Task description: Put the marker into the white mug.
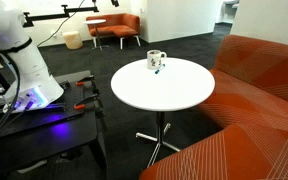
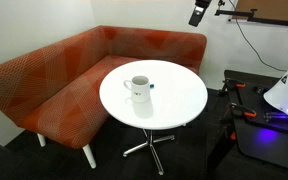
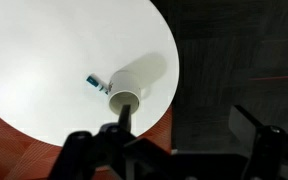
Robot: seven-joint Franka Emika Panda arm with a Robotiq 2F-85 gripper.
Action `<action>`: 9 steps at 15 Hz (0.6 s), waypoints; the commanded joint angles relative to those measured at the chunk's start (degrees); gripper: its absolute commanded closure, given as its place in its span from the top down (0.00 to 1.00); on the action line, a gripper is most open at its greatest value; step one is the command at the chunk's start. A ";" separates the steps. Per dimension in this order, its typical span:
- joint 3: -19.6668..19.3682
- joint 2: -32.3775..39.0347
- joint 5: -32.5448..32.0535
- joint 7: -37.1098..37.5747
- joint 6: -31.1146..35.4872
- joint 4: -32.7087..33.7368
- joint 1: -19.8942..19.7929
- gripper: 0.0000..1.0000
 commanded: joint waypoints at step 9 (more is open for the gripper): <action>-0.93 0.21 -0.82 0.46 -0.25 0.68 0.62 1.00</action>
